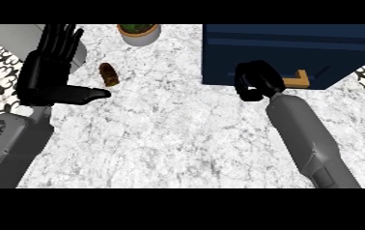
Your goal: Pick up the cup, place it into the drawer and close the drawer
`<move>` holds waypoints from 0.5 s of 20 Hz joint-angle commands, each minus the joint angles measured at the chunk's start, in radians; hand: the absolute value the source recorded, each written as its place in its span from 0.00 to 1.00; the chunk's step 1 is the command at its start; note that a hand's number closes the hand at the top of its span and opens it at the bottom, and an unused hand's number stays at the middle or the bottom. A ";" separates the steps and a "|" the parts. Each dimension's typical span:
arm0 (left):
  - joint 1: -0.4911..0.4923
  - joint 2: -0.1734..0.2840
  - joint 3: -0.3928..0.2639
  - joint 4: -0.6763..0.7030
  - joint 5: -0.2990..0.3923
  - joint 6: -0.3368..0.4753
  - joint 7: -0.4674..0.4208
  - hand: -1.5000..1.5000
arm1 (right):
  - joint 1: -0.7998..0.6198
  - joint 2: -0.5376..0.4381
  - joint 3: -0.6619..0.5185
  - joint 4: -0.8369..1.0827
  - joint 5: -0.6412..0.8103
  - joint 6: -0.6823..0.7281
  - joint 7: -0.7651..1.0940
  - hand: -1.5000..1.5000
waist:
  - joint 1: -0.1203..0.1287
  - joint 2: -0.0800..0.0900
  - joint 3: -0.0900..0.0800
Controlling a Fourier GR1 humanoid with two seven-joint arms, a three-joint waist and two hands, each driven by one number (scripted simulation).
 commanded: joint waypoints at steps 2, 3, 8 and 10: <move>0.024 0.015 0.028 -0.035 0.019 -0.037 0.010 0.00 | -0.131 -0.021 -0.072 0.247 -0.013 -0.016 -0.042 1.00 | 0.035 0.021 0.006; 0.032 -0.011 0.013 0.011 -0.011 -0.049 -0.037 0.00 | -0.158 -0.030 -0.084 0.276 -0.019 -0.008 -0.061 1.00 | 0.021 0.023 0.005; 0.004 -0.024 0.010 0.011 0.001 -0.064 -0.007 0.00 | -0.227 -0.117 -0.136 0.337 -0.061 0.075 -0.100 1.00 | 0.029 0.031 0.006; 0.032 -0.007 0.027 0.007 0.018 -0.105 -0.023 0.00 | -0.221 -0.112 -0.140 0.360 -0.061 0.057 -0.087 1.00 | 0.049 0.036 0.006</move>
